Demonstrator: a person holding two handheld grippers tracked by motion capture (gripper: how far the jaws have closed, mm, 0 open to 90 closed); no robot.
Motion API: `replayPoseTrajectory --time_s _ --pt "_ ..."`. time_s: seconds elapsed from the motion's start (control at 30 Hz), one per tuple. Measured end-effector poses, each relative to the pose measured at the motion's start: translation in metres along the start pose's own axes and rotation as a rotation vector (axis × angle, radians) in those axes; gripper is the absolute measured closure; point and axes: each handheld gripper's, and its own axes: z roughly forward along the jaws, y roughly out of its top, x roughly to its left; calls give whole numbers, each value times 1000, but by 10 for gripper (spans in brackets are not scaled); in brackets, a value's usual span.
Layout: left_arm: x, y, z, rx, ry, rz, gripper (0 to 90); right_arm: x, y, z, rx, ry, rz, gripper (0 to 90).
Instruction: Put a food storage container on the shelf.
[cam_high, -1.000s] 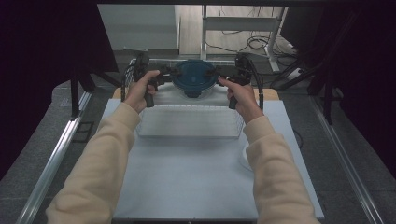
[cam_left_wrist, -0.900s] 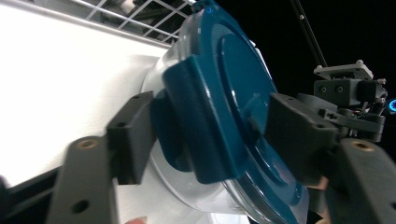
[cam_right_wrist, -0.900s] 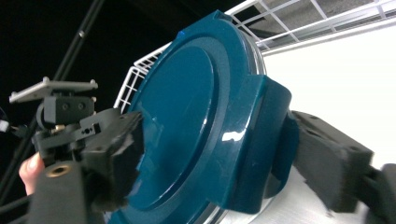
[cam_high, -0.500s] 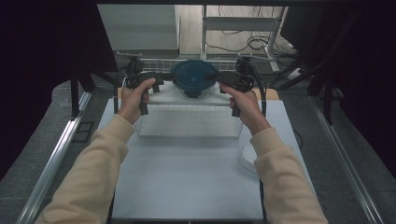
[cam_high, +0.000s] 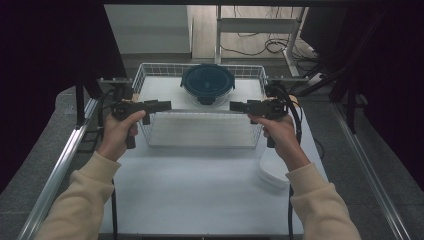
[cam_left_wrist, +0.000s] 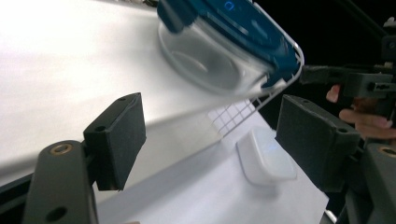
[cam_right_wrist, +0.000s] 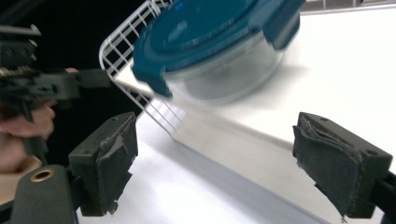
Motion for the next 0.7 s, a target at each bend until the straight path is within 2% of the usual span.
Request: replayPoseTrajectory --time_s 0.1,0.27,0.43,0.57,0.7 --pt "-1 -15 -8 11 10 28 237 1 -12 -8 10 -15 -53 153" --pt "-2 -44 -22 33 62 73 243 2 -43 -17 39 -36 -127 155" --pt "-6 -80 -28 61 114 123 243 2 -78 -25 55 -27 -163 179" --pt "-8 -107 -22 102 117 149 243 1 -104 -28 82 -27 -180 196" --pt "-7 -131 -20 120 118 151 247 -3 -127 -29 100 -34 -185 205"
